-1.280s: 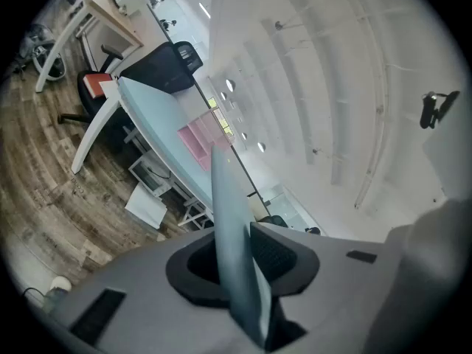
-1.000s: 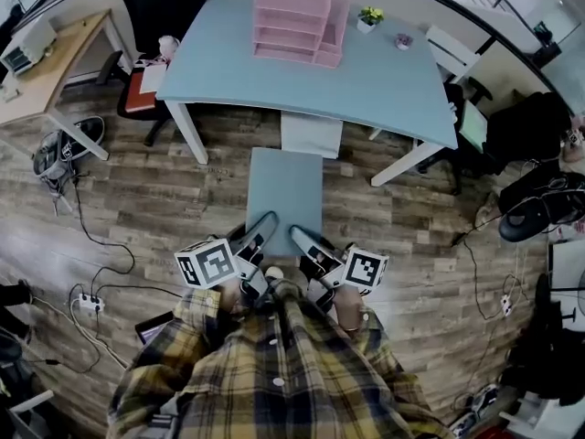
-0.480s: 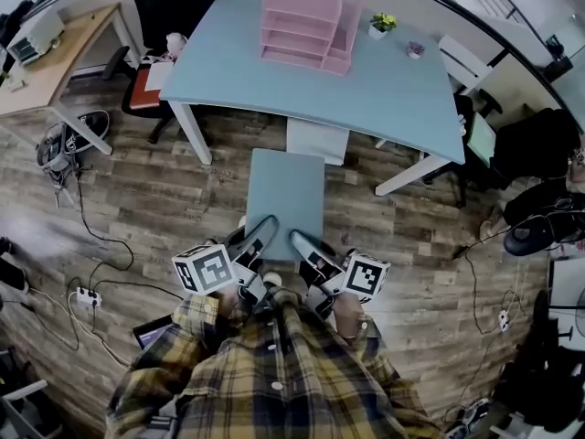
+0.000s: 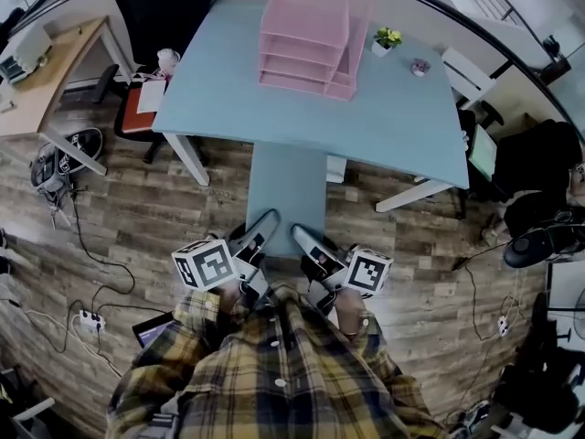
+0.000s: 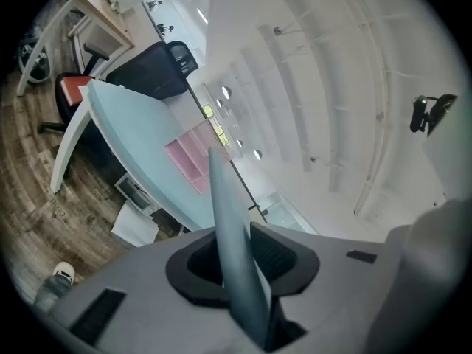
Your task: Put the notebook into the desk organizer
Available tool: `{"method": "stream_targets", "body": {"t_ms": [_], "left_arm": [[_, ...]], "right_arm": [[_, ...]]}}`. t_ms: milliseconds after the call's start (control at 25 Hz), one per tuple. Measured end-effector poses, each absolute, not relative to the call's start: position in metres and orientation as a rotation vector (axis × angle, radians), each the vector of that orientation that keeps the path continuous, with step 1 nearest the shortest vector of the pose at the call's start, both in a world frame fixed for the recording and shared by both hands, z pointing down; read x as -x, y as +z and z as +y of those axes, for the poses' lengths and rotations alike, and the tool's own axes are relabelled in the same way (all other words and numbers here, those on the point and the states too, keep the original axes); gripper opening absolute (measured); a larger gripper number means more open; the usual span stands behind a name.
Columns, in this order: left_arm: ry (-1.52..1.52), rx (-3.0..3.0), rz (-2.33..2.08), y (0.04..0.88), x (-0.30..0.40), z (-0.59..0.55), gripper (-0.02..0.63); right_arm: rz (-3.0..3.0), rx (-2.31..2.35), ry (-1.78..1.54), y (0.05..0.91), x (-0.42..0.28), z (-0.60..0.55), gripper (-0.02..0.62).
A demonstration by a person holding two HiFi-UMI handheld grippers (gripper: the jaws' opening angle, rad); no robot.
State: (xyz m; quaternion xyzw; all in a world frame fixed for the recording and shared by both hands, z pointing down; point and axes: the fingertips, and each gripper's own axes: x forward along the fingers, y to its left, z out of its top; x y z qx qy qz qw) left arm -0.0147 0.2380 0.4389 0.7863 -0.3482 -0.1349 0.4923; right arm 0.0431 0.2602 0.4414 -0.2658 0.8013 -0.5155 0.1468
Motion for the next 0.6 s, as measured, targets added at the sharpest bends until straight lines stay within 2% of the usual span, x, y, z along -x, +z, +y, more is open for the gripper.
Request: {"method": "stream_targets", "body": {"t_ms": [600], "left_arm": [[-0.302, -1.909, -0.802, 0.438, 0.059, 0.107, 0.087]], "right_arm": [[2.276, 0.857, -1.499, 0.446, -0.001, 0.133, 0.095]]}}
